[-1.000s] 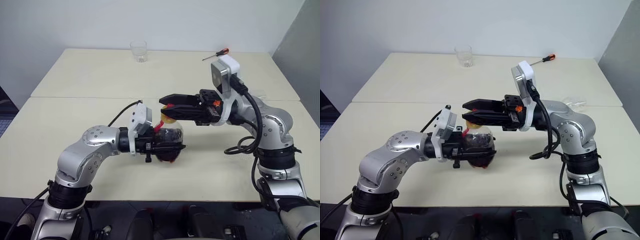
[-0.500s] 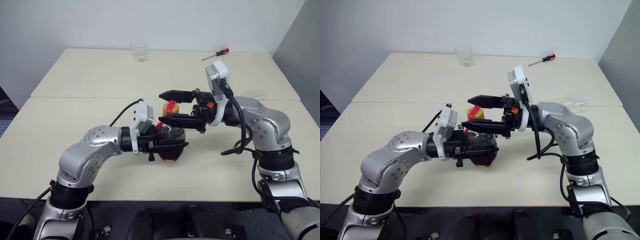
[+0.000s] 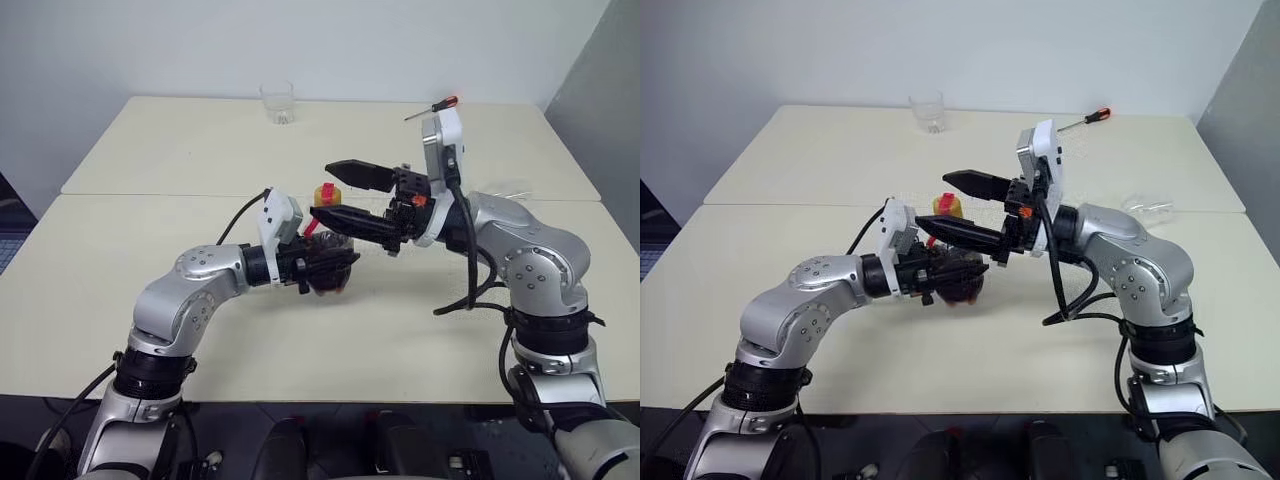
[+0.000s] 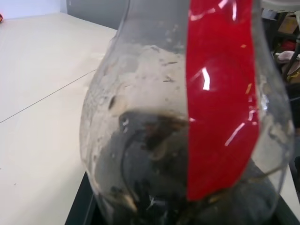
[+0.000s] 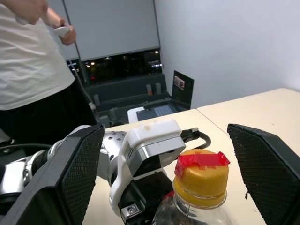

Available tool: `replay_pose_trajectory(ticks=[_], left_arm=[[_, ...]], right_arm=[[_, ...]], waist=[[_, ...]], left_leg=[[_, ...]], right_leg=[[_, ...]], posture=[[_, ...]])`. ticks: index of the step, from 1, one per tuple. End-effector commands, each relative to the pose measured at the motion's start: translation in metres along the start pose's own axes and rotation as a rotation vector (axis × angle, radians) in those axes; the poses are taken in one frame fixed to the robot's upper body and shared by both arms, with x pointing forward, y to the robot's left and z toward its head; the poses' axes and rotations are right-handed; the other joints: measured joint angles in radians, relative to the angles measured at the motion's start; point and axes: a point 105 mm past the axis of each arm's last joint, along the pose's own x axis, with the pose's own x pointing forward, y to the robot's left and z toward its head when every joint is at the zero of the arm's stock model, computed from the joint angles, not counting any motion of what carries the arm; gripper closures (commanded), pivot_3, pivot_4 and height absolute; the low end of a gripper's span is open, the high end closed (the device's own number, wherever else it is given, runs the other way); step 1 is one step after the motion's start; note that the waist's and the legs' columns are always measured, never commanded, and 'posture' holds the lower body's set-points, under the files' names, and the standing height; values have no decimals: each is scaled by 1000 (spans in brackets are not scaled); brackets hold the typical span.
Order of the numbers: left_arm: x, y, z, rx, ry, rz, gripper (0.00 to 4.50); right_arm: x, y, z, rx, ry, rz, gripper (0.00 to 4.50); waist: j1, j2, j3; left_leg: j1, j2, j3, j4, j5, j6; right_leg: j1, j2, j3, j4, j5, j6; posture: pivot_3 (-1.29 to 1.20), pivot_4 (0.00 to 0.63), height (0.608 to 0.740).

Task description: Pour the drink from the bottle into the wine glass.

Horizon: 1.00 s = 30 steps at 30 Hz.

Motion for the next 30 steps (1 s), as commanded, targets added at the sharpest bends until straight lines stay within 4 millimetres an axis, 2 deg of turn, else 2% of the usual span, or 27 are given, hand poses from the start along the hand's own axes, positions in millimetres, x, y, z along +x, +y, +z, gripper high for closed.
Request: replay_pose_trajectory(ticks=[1, 7, 18, 27, 30], left_arm=[[3, -3, 10, 67, -32, -23, 2533], [4, 5, 9, 85, -33, 12, 2533], [4, 19, 13, 103, -53, 62, 2533], [7, 19, 16, 113, -62, 56, 2533], [7, 19, 16, 114, -62, 55, 2533]], right_arm=[[7, -7, 11, -78, -32, -74, 29], [12, -22, 1, -149, 18, -220, 29], [16, -18, -3, -138, 24, -217, 29], [17, -16, -4, -133, 37, -202, 29], [17, -16, -5, -130, 39, -198, 658]], waist=[[0, 0, 0], [0, 0, 0], [0, 0, 0], [0, 0, 0], [0, 0, 0]], left_leg=[[0, 0, 0, 0, 0, 0], [0, 0, 0, 0, 0, 0], [0, 0, 0, 0, 0, 0], [0, 0, 0, 0, 0, 0], [0, 0, 0, 0, 0, 0]], right_leg=[[0, 0, 0, 0, 0, 0], [0, 0, 0, 0, 0, 0], [0, 0, 0, 0, 0, 0], [0, 0, 0, 0, 0, 0], [0, 0, 0, 0, 0, 0]], posture=[[0, 150, 740], [0, 150, 740], [0, 150, 740], [0, 150, 740], [0, 150, 740]])
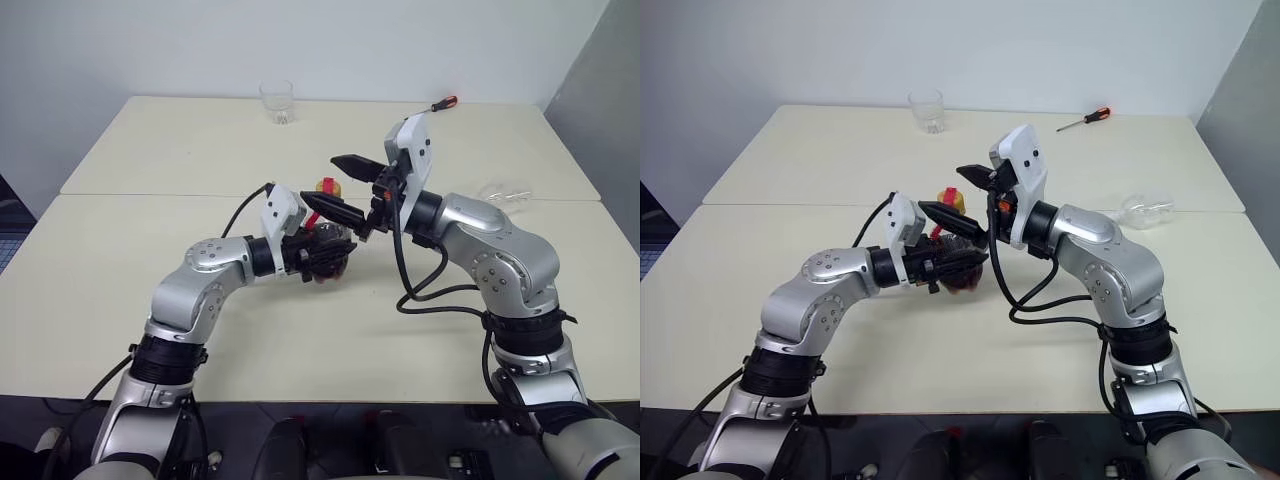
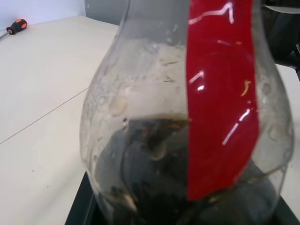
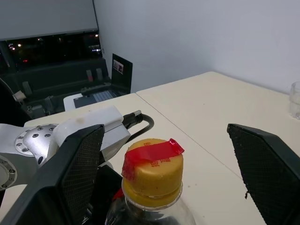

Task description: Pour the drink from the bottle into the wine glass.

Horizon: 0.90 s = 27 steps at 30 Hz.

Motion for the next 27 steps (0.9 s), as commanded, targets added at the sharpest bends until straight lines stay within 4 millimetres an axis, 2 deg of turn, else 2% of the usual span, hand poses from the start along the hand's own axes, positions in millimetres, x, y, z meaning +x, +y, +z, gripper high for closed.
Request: replay_pose_trajectory(ticks=[1, 7, 8, 15, 18, 24, 27], left_arm=[[-1, 1, 20, 63, -59, -2, 2533], [0, 1, 21, 67, -60, -2, 2533], [0, 1, 21, 67, -61, -2, 2533], [2, 2, 26, 68, -76, 4, 2533], [0, -5, 26, 55, -82, -16, 2533], [-16, -37, 20, -12, -80, -112, 2533], [-20, -48, 26, -26, -116, -127, 2533]], right_arm=[[1, 9, 13, -40, -36, 37, 1009], [2, 9, 12, -37, -37, 42, 3106], [1, 9, 12, -36, -37, 44, 3261], [0, 7, 11, -40, -34, 39, 3257], [-1, 8, 12, -25, -45, 53, 3257], [-8, 9, 15, 68, -76, 147, 3257], [-13, 13, 12, 72, -65, 205, 3257]], waist=[[0, 0, 0], [0, 0, 0], [0, 0, 0], [0, 0, 0], [0, 0, 0], [-4, 1, 0], [-1, 1, 1]], left_leg=[[0, 0, 0, 0, 0, 0], [0, 0, 0, 0, 0, 0], [0, 0, 0, 0, 0, 0], [0, 0, 0, 0, 0, 0], [0, 0, 0, 0, 0, 0], [0, 1, 0, -1, 0, 0], [0, 1, -1, -1, 0, 0]], right_leg=[[0, 0, 0, 0, 0, 0], [0, 0, 0, 0, 0, 0], [0, 0, 0, 0, 0, 0], [0, 0, 0, 0, 0, 0], [0, 0, 0, 0, 0, 0], [0, -1, 1, -1, 0, 0], [0, -1, 0, -1, 0, 0]], posture=[[0, 150, 740], [0, 150, 740], [0, 150, 740], [0, 150, 740], [0, 150, 740], [0, 150, 740], [0, 150, 740]])
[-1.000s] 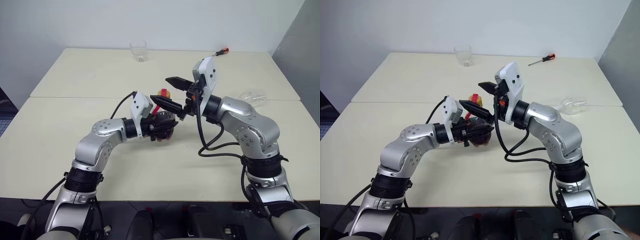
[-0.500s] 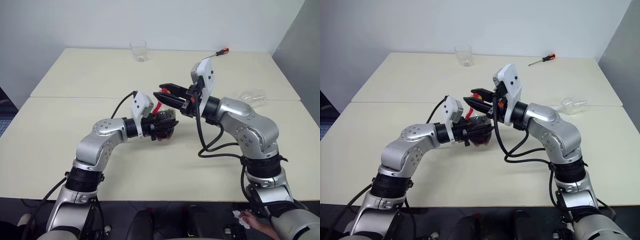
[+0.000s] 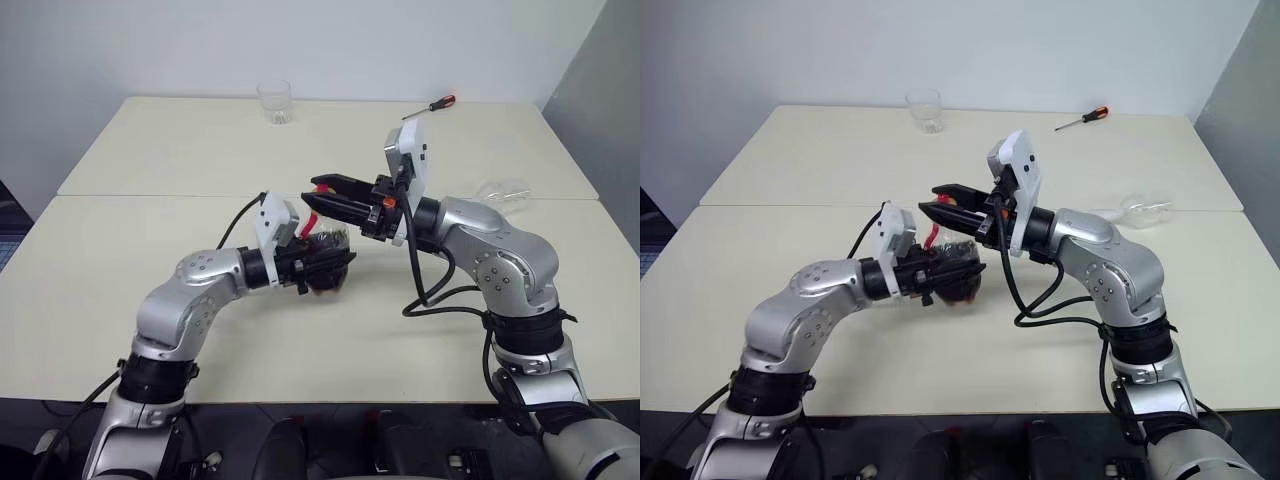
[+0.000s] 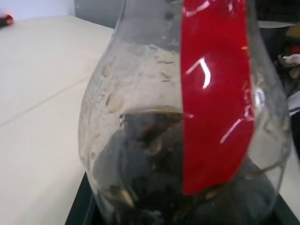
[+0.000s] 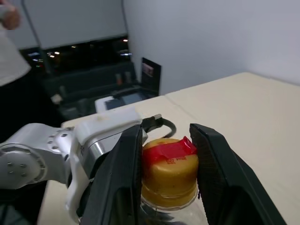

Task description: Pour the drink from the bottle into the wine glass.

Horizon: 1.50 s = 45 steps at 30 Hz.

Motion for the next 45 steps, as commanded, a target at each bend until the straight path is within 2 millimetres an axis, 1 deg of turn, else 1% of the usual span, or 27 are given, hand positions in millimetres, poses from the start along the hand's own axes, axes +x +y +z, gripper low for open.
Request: replay_pose_trajectory(ticks=[1, 6, 11, 14, 16, 21, 24, 27, 29, 30, 32, 36, 37, 40, 43, 45], left_arm=[[-1, -24, 27, 50, -101, -79, 2533], [-6, -32, 36, 17, -138, -89, 2533], [-10, -43, 41, -11, -137, -151, 2533], [-10, -44, 44, -9, -136, -163, 2533], [-11, -44, 46, -7, -132, -169, 2533], [-14, -45, 46, 5, -110, -201, 2533], [-14, -43, 46, 10, -107, -198, 2533], [-12, -37, 42, 17, -100, -161, 2533], [-12, -33, 41, 20, -96, -143, 2533], [-12, -32, 41, 21, -95, -141, 2533], [-11, -28, 38, 45, -80, -127, 2533], [-12, -7, 33, 71, -66, -48, 2533], [-12, -3, 32, 68, -63, -31, 2533], [-12, 4, 30, 58, -67, 6, 2533], [-9, 13, 27, 58, -87, 89, 2533], [-8, 21, 27, 62, -98, 147, 2533]], right_arm=[[-11, -2, 12, -10, -46, 25, 3257], [-11, 13, 12, 54, -55, 174, 3257], [-11, 33, 18, 105, -78, 346, 3257], [-11, 47, 18, 98, -53, 463, 3257], [-12, 53, 16, 87, -27, 516, 3257], [-15, 60, 12, 96, 35, 600, 3257], [-13, 58, 14, 90, 29, 590, 3257], [-10, 52, 15, 84, 15, 556, 3257], [-8, 48, 16, 81, 6, 532, 2541], [-8, 47, 17, 82, 2, 523, 2325], [-7, 44, 18, 72, -4, 504, 1659], [-6, 38, 20, 38, -16, 456, 214], [-7, 36, 20, 31, -20, 438, 63], [-7, 30, 22, -4, -28, 371, 63], [-5, 11, 26, -73, -59, 217, 63], [-4, 4, 28, -96, -73, 153, 63]], waist=[[2, 0, 0], [3, 0, 0], [3, 0, 0], [3, 0, 0], [3, 0, 0], [3, 0, 0], [3, 0, 0], [3, 0, 0], [3, 0, 0], [3, 0, 1], [3, 0, 1], [3, 0, 1], [3, 0, 1], [3, 0, 1], [3, 0, 1], [3, 0, 1]], left_leg=[[0, 0, 0, 0, 0, 0], [0, -1, 0, 1, 0, 0], [0, -1, 0, 0, 0, 0], [1, -1, 0, 0, 0, 0], [0, -1, 0, 0, 0, 0], [0, -1, 0, 0, 0, 0], [0, -1, 0, 0, 0, 0], [0, -1, 0, 0, 0, 0], [0, -1, 0, 0, 0, 0], [0, -1, 0, 0, 0, 0], [0, -1, 0, 0, 0, 0], [0, -1, 0, 0, 0, 0], [0, -1, 0, 0, 0, 0], [0, -1, 0, 0, 0, 0], [0, -1, 0, 0, 0, 0], [0, -1, 0, 0, 0, 0]], right_leg=[[0, 0, 0, 0, 0, 0], [1, 0, 0, 0, 0, 0], [1, 0, 0, 0, 0, 0], [1, 0, 0, 0, 0, 0], [1, 0, 0, 0, 0, 0], [1, 1, 0, -1, 0, 0], [1, 1, -1, -1, 0, 0], [1, 1, 0, -1, 0, 0], [1, 1, 0, -1, 0, 0], [1, 1, 0, -1, 0, 0], [1, 1, 0, -1, 0, 0], [1, 1, 0, -1, 0, 0], [1, 1, 0, -1, 0, 0], [1, 1, 0, -1, 0, 0], [1, 0, 0, -2, 0, 0], [1, -1, 0, -2, 0, 0]], posture=[[0, 150, 740], [0, 150, 740], [0, 150, 740], [0, 150, 740], [0, 150, 740], [0, 150, 740], [0, 150, 740], [0, 150, 740], [0, 150, 740], [0, 150, 740], [0, 150, 740], [0, 150, 740], [0, 150, 740], [0, 150, 740], [0, 150, 740], [0, 150, 740]])
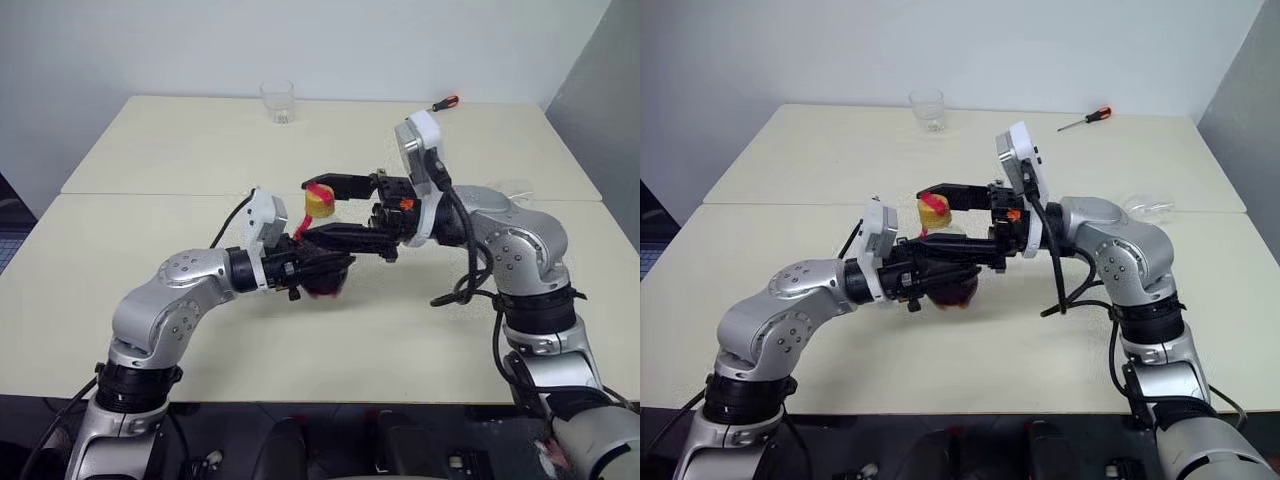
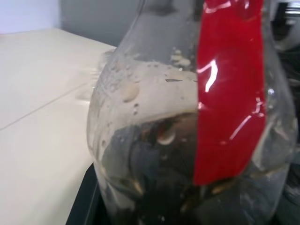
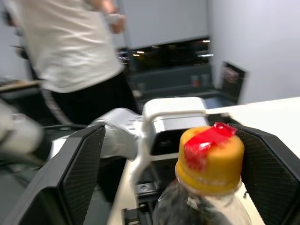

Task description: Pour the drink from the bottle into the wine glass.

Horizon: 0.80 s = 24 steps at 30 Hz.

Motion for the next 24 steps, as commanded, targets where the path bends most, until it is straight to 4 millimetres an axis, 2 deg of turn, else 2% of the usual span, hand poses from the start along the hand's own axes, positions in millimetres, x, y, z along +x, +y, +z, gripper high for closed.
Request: replay_pose_trajectory(ticks=[1, 11, 18, 24], left_arm=[[-1, 15, 12, 62, -53, 113, 2533], [5, 39, 18, 107, -71, 220, 2533], [9, 45, 21, 132, -76, 243, 2533], [13, 41, 20, 136, -76, 238, 2533]], right_arm=[[-2, -7, 17, -98, -56, -97, 63], [5, -19, 21, -179, -65, -262, 63], [16, -29, 24, -242, -50, -353, 63], [25, -34, 20, -282, -2, -387, 63]], waist=[[0, 0, 0], [0, 0, 0], [0, 0, 0], [0, 0, 0]], left_leg=[[0, 0, 0, 0, 0, 0], [0, 0, 0, 0, 0, 0], [0, 0, 0, 0, 0, 0], [0, 0, 0, 0, 0, 0]], right_leg=[[0, 0, 0, 0, 0, 0], [0, 0, 0, 0, 0, 0], [0, 0, 0, 0, 0, 0], [0, 0, 0, 0, 0, 0]], posture=[[0, 150, 740], [0, 150, 740], [0, 150, 740], [0, 150, 740]])
